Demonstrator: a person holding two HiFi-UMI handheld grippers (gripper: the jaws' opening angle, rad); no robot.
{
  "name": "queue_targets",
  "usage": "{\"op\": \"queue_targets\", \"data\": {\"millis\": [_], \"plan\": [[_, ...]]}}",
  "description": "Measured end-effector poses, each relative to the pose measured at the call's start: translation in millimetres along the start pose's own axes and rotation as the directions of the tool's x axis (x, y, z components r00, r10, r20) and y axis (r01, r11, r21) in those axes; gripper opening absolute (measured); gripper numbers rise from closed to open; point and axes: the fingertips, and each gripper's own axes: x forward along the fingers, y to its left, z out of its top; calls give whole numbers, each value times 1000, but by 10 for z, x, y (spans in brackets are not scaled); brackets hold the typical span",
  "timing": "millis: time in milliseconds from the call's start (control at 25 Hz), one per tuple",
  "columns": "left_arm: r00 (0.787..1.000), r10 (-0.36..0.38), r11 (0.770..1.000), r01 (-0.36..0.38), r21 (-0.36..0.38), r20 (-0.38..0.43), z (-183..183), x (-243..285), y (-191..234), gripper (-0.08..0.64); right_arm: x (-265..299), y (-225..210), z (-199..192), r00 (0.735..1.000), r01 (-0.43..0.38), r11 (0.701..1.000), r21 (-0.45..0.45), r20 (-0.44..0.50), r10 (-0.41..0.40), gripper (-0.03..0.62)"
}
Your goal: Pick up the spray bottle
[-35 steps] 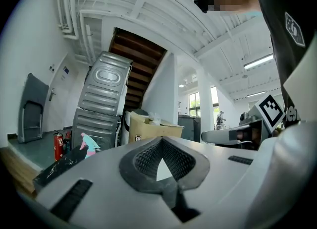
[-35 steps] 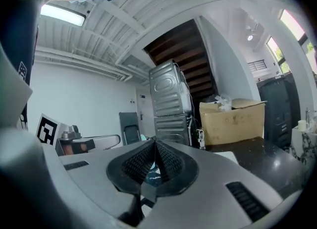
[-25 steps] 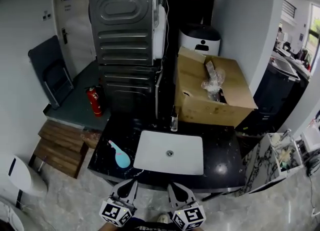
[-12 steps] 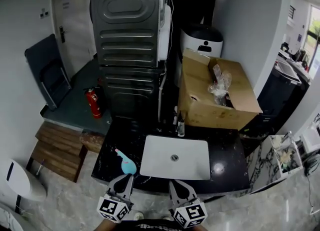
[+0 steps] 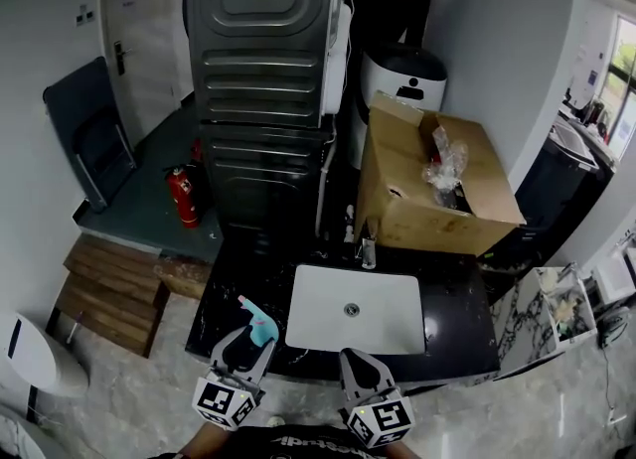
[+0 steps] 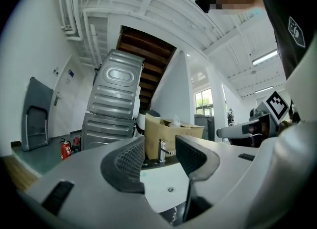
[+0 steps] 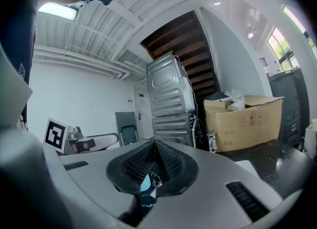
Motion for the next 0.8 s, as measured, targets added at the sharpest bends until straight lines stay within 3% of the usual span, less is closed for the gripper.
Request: {"op": "queue_targets", "data": {"millis": [320,800], "plan": [[999,37,999,-37,1,-24,-128,82,336,189,69,-18,42,1000,29,999,-17,5,-29,38],[991,24,1000,-22,12,-135,-923,316,553,189,-21,-140,-12,995,94,995,-11,-16,-94,38]]}}
